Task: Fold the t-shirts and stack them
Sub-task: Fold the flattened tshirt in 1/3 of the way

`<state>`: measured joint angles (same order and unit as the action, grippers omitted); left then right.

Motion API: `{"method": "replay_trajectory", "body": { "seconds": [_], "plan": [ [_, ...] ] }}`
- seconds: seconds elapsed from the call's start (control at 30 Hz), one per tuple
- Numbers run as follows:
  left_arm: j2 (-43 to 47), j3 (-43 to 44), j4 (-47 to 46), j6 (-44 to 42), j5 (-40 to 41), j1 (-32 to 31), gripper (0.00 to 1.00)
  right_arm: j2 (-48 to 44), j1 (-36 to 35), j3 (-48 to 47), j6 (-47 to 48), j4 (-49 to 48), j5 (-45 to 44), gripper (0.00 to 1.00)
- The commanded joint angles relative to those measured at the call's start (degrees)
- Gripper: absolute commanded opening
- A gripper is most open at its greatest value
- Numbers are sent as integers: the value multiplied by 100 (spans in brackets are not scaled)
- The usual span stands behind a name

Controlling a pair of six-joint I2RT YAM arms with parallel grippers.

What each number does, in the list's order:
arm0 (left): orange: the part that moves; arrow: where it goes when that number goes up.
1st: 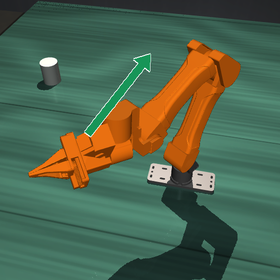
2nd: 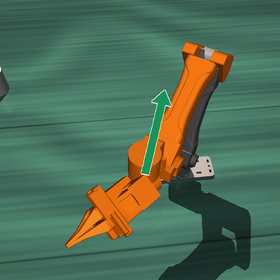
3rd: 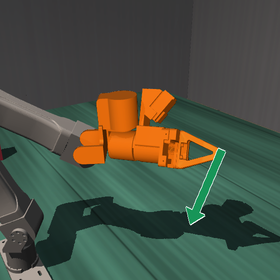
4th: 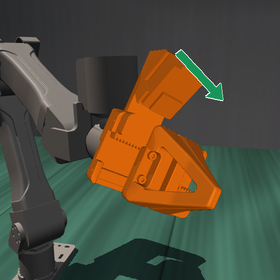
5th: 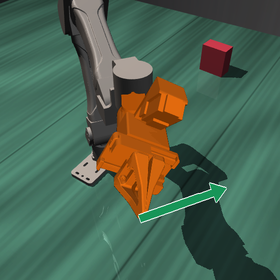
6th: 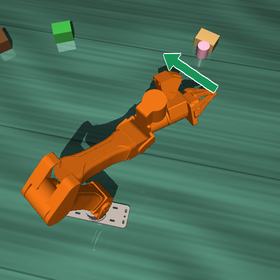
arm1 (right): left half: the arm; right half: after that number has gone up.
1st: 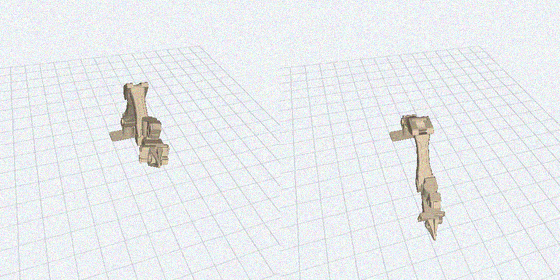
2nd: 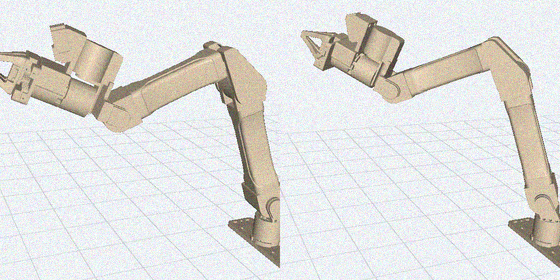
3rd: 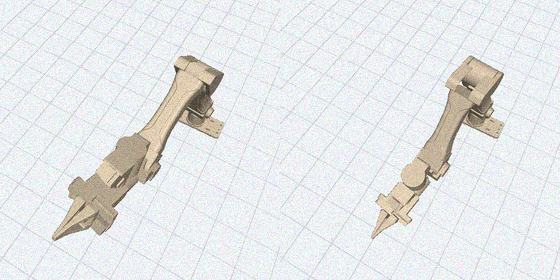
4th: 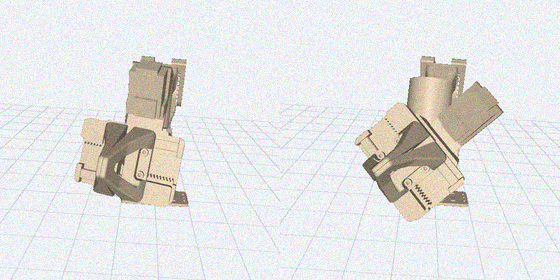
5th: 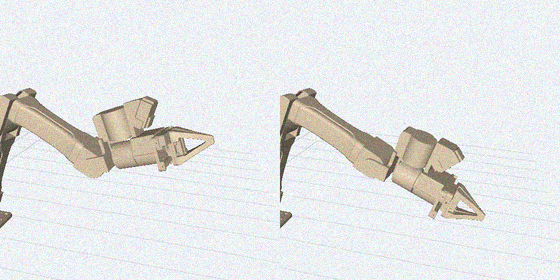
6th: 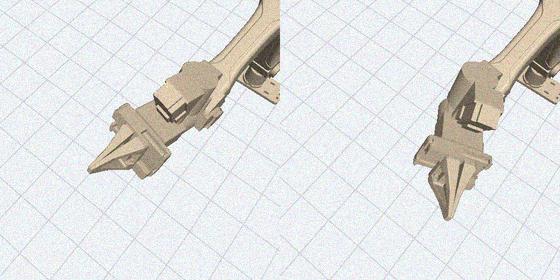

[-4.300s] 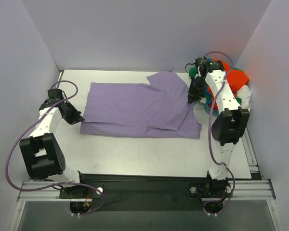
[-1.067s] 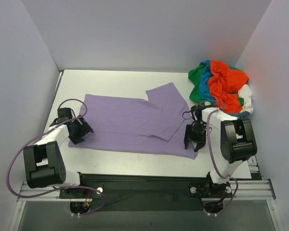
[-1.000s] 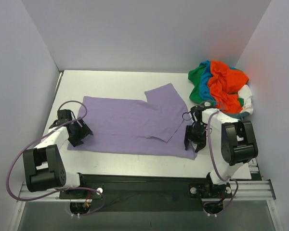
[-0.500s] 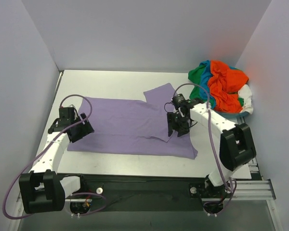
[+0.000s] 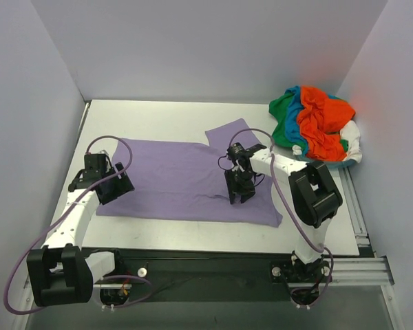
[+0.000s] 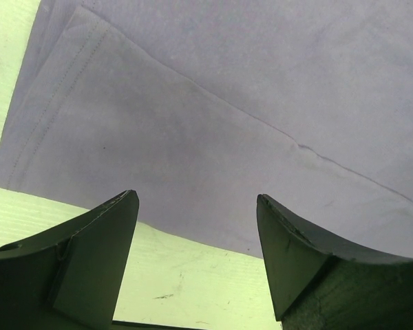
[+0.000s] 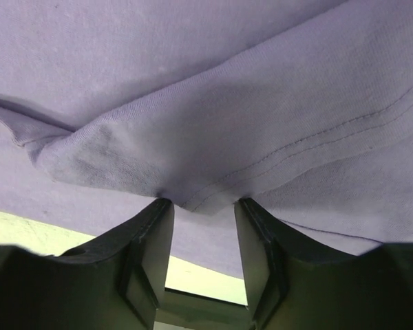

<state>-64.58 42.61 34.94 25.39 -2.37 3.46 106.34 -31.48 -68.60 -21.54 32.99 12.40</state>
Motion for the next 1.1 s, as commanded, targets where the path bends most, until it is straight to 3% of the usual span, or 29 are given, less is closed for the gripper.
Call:
{"method": "replay_trajectory", "body": {
  "seconds": [0.0, 0.13, 0.37, 0.43, 1.07],
  "plan": [
    [-11, 46, -22, -130, -53, -12, 80, 44, -7, -127, 53, 76, -141, 40],
    [-108, 55, -66, -166, -53, -12, 80, 106, -7, -189, 123, 49, -194, 33],
    [-196, 20, -136, -183, -62, -12, 80, 9, 2, -382, 141, 102, -203, 4],
    [-204, 10, -136, -175, -62, -12, 80, -8, -7, -522, 159, 137, -238, 1],
    [-336, 11, -66, -174, -27, -30, 80, 1151, -51, -2438, 431, 489, -300, 16]
  ]
}}
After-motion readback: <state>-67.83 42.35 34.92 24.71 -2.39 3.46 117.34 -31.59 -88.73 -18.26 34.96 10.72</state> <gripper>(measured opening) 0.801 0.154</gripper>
